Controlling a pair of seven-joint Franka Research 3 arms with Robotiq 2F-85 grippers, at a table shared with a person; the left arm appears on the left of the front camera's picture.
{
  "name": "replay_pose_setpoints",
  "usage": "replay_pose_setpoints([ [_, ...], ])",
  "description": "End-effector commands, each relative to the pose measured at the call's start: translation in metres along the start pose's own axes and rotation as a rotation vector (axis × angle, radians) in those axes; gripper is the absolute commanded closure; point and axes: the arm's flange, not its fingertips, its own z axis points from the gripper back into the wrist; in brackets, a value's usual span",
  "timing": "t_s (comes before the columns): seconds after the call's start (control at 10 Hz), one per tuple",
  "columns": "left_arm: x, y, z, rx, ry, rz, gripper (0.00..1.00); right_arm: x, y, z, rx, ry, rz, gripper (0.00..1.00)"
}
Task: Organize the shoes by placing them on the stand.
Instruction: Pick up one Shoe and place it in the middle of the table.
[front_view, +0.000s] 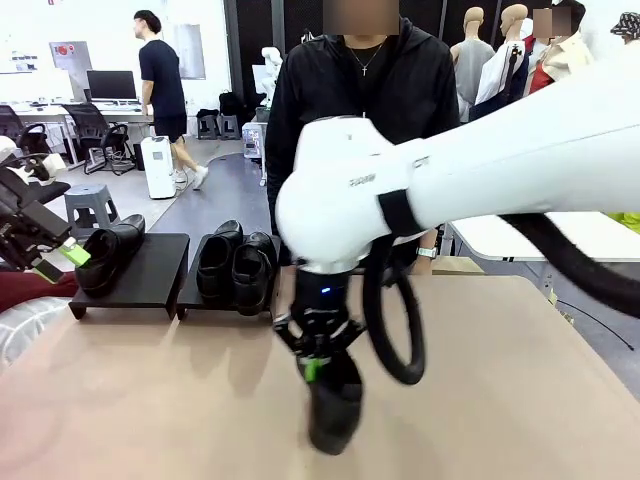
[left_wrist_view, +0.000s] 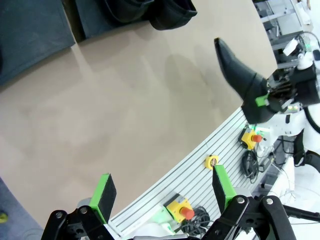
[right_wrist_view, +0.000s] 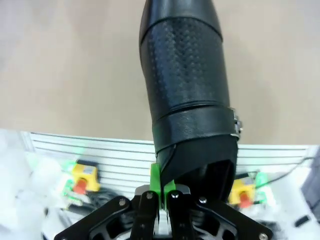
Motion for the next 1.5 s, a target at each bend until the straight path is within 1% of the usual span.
replay_pose_setpoints([
  [0.0, -0.004, 0.002, 0.002, 0.001, 0.006, -0.014, 0.0, 0.028, 0.041, -0.011, 0.012, -0.049, -0.162, 1.0],
  [0.1, -0.004, 0.002, 0.002, 0.001, 0.006, -0.014, 0.0, 0.035, 0.056, -0.019, 0.053, -0.037, -0.148, 1.0],
  [0.2, -0.004, 0.002, 0.002, 0.001, 0.006, -0.014, 0.0, 0.042, 0.064, -0.024, 0.03, -0.055, -0.202, 1.0],
  [0.3, -0.004, 0.002, 0.002, 0.001, 0.006, -0.014, 0.0, 0.048, 0.069, -0.03, 0.016, -0.046, -0.187, 1.0],
  [0.5, -0.004, 0.002, 0.002, 0.001, 0.006, -0.014, 0.0, 0.054, 0.066, -0.04, -0.009, -0.032, -0.151, 1.0],
  [0.6, -0.004, 0.002, 0.002, 0.001, 0.006, -0.014, 0.0, 0.053, 0.063, -0.04, -0.013, -0.027, -0.137, 0.61],
  [0.7, -0.004, 0.002, 0.002, 0.001, 0.006, -0.014, 0.0, 0.05, 0.059, -0.036, 0.0, -0.029, -0.133, 0.03],
  [0.8, -0.004, 0.002, 0.002, 0.001, 0.006, -0.014, 0.0, 0.044, 0.053, -0.029, 0.012, -0.036, -0.127, 0.0],
  [0.9, -0.004, 0.002, 0.002, 0.001, 0.006, -0.014, 0.0, 0.034, 0.045, -0.017, 0.029, -0.036, -0.096, 0.0],
  [1.0, -0.004, 0.002, 0.002, 0.001, 0.006, -0.014, 0.0, 0.017, 0.031, 0.001, 0.055, -0.048, -0.065, 0.0],
  [1.1, -0.004, 0.002, 0.002, 0.001, 0.006, -0.014, 0.0, -0.006, 0.0, 0.023, 0.084, -0.047, -0.02, 0.0],
  [1.2, -0.004, 0.002, 0.002, 0.001, 0.006, -0.014, 0.0, -0.026, -0.04, 0.04, 0.15, -0.042, 0.043, 0.0],
  [1.3, -0.004, 0.002, 0.002, 0.001, 0.006, -0.014, 0.0, -0.04, -0.087, 0.049, 0.174, -0.017, -0.042, 0.0],
  [1.4, -0.004, 0.002, 0.002, 0.001, 0.006, -0.014, 0.0, -0.063, -0.134, 0.056, 0.24, -0.027, -0.102, 0.0],
])
